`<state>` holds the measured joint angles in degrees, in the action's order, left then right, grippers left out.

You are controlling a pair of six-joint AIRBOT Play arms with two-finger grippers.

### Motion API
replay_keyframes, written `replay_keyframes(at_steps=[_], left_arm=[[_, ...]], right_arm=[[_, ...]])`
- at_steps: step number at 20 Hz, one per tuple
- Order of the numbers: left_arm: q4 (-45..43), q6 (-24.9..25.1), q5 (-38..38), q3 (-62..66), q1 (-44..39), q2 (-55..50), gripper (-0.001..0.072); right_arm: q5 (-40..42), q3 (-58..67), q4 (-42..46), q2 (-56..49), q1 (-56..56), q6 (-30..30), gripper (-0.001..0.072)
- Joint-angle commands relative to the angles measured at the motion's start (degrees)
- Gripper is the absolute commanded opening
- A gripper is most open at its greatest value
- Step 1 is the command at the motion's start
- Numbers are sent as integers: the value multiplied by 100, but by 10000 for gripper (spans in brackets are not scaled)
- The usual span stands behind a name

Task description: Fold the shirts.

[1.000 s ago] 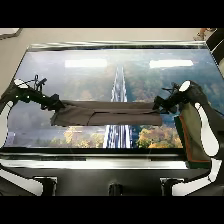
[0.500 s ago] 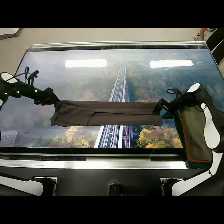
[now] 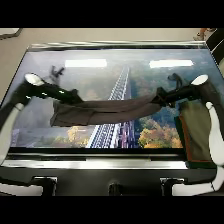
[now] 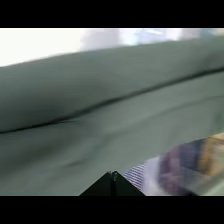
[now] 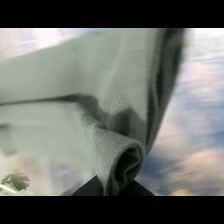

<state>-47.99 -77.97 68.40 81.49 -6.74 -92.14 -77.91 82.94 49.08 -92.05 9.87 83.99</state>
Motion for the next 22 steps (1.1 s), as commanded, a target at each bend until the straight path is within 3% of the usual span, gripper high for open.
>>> replay_keyframes(at_steps=[1, 4, 10, 13, 16, 22], left_arm=[[1084, -11, -1464, -514, -1154, -264, 42], [2256, -4, -1753, -317, -1652, -887, 41], [2868, -369, -1709, -116, -2492, -1626, 41], [3324, -299, -2269, -109, -2732, -1655, 41], [3230, 98, -2188, -46, -2253, -1410, 40], [1093, -2, -1585, -48, 118, 656, 40]], right_arm=[[-345, 0, -188, 1110, -354, 94, 51], [-345, 0, -195, 1917, -634, 444, 52], [-348, 0, -146, 2988, -647, 909, 53], [-111, 0, -149, 2907, -649, 970, 53], [-26, 0, -350, 2450, -713, 938, 53], [1565, 105, -1928, 787, -2389, 186, 53]])
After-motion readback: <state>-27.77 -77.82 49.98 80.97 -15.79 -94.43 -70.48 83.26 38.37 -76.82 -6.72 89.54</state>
